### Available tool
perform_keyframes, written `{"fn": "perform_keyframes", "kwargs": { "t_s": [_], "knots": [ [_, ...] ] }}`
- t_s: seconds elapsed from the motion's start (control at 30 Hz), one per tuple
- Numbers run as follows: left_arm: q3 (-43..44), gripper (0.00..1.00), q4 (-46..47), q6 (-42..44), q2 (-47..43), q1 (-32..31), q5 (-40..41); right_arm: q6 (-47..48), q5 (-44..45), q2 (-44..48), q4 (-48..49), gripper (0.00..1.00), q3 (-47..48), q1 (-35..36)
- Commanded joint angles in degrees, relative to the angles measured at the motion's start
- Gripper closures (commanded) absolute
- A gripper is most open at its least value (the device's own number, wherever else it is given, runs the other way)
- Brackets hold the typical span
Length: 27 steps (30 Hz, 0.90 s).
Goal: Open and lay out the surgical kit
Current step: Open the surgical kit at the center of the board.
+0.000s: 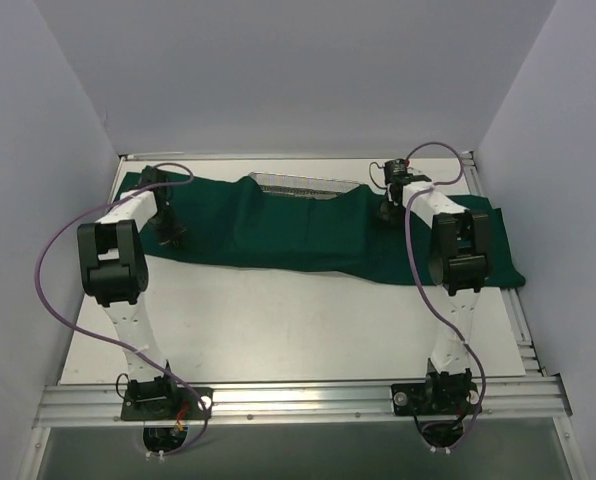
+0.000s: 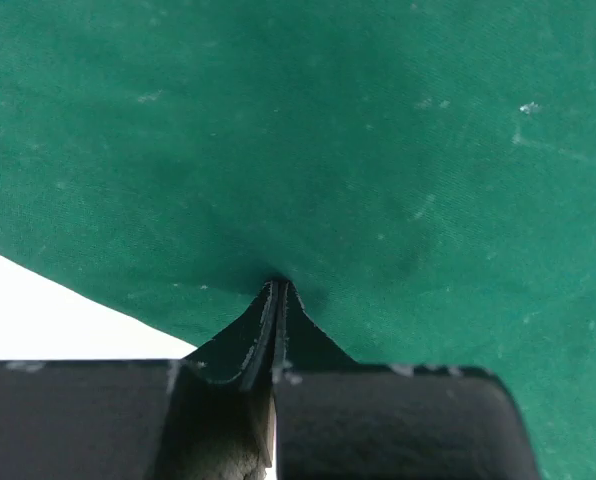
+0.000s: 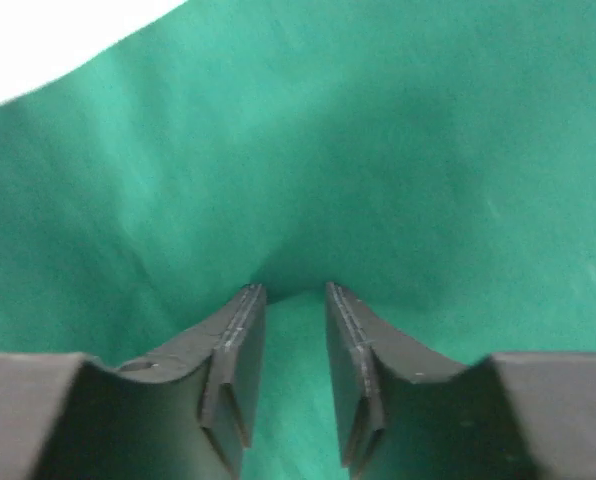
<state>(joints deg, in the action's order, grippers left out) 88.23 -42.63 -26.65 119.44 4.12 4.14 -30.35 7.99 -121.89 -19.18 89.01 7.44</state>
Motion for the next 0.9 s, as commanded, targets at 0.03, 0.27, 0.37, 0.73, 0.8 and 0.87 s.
{"fn": "perform_keyframes", "kwargs": {
  "t_s": [0.03,0.27,0.37,0.73,0.8,0.87],
  "knots": [
    [-2.6,0.98,-4.6,-4.9,4.0,2.3,-1.1,-0.4,0.4,-7.2,-2.2,0.62,6.6,-0.8],
    [-5.3,0.98,-11.1,-7.9,4.8,6.4,-5.3,1.7,1.1,-15.4,-5.7,0.52,18.3,-0.4],
    [-7.9,0.98,-10.6,-8.9,3.3,7.0,-6.9,3.1,0.3,-16.8,-6.2,0.51,20.9,-0.4],
    [-1.6,0.97,-4.3,-7.8,-6.5,3.7,-7.5,-1.1,4.0,-10.2,-2.5,0.37,29.9,-6.1],
    [-1.1,0.97,-3.2,-7.5,-7.5,3.1,-6.7,-2.2,3.9,-16.2,-5.9,0.37,36.7,-6.1],
    [-0.7,0.93,-2.1,-6.1,-7.5,2.7,-6.8,-3.2,2.9,-19.3,-7.4,0.37,41.5,-5.8]
  ]
}}
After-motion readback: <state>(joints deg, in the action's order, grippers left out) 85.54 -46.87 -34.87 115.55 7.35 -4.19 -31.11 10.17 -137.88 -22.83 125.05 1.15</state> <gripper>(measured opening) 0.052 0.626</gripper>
